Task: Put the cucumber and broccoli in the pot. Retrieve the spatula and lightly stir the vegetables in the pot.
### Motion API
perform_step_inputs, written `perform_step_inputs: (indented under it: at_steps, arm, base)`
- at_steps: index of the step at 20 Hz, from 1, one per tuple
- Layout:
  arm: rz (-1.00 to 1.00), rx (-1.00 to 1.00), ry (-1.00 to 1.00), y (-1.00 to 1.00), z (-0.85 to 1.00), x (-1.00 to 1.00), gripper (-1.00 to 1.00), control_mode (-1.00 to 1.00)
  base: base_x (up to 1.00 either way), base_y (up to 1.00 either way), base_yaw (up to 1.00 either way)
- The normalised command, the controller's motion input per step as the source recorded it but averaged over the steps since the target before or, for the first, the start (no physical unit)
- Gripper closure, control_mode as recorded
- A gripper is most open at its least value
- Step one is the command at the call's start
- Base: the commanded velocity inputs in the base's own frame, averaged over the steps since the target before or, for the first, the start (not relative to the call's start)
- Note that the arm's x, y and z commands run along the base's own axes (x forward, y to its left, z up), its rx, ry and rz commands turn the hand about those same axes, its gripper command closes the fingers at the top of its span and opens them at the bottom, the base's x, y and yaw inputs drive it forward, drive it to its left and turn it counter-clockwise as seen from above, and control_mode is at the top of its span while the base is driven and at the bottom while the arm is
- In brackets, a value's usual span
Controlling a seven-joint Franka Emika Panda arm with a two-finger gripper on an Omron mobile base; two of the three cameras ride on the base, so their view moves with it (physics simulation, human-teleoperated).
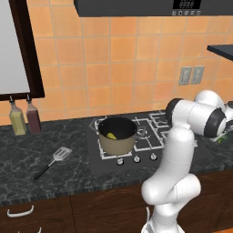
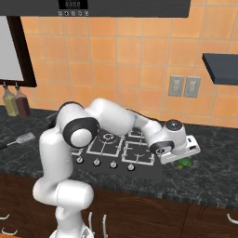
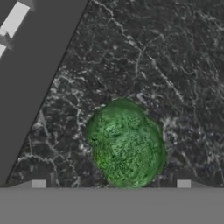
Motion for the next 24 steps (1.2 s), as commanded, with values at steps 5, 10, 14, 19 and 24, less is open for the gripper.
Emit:
perform_step_inputs:
  at_steps: [5,10,14,19,24]
  arm:
    - [0.00,0.00,0.00,-0.21,-0.25,0.49,-1.00,-1.00]
    - [0.00,0.00,0.00,-0.29,-0.30,0.15,-1.00,-1.00]
    - [0.00,0.00,0.00,-0.04,-0.16,0.01,1.00,-1.00]
    - [0.00,0.00,0.00,0.10,0.10,0.00,1.00,-1.00]
    - [0.00,0.00,-0.03,0.78,0.61,0.00,1.00,-1.00]
  base:
    - [0.00,0.00,0.00]
    - [0.00,0.00,0.00]
    - [0.00,0.00,0.00]
    - [0.00,0.00,0.00]
    - [0.00,0.00,0.00]
